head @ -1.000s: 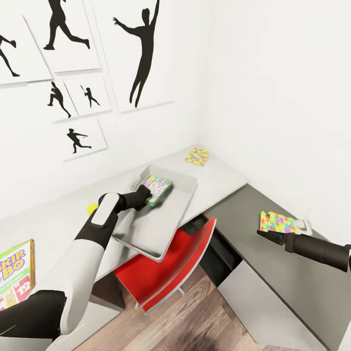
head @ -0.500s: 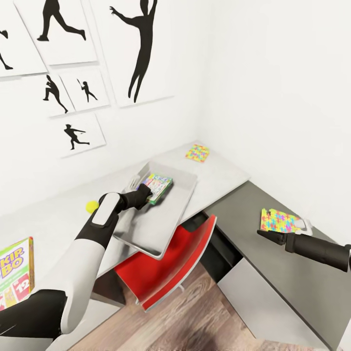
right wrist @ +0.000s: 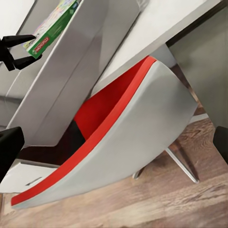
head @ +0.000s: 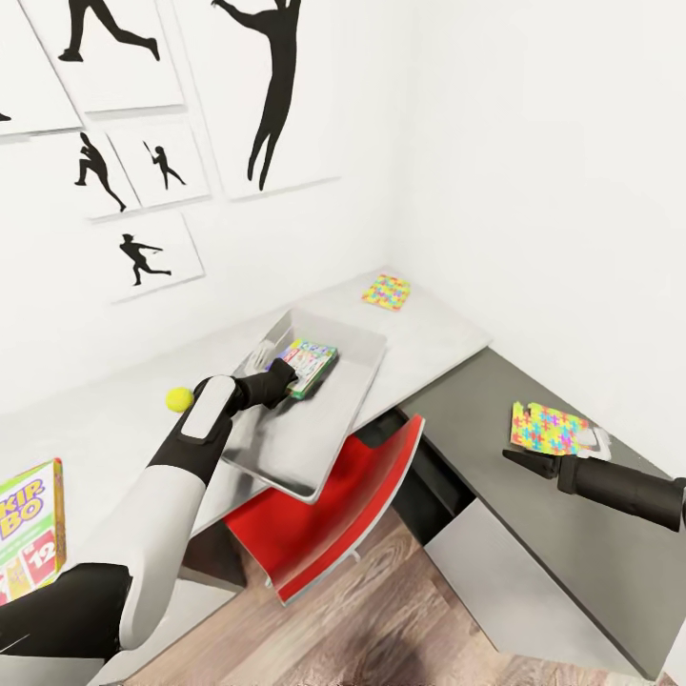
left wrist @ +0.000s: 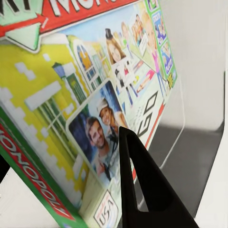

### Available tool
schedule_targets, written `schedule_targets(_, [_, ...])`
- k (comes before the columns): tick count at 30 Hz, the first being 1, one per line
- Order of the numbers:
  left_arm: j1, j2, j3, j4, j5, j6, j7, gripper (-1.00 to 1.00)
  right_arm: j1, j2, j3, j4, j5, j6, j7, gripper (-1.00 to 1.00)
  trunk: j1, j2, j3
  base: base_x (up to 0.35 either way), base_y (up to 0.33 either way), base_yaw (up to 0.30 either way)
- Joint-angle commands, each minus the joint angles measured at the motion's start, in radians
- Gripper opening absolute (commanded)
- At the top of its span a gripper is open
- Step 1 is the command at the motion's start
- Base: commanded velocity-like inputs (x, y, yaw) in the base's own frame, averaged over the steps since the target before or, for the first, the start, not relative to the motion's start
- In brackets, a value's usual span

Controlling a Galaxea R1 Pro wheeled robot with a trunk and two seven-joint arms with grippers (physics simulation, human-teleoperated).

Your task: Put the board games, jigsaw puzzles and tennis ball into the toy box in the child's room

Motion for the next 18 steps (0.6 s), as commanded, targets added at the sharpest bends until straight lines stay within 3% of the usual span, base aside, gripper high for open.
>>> schedule_targets(1, [-0.003, 0.000, -0.001, -0.002, 0.010, 0.000, 0.009, -1.00, -0.001, 0.000, 0.000, 0.000, -0.005, 0.008, 0.000, 1.00, 0.000, -0.002, -0.003, 0.000, 0.000, 0.000])
schedule_targets(18, [-0.015, 0.000, -0.001, -0.001, 0.008, 0.000, -0.005, -1.00, 0.000, 0.000, -0.001, 0.000, -0.006, 0.008, 0.000, 1.00, 0.000, -0.002, -0.028, 0.000, 0.000, 0.000])
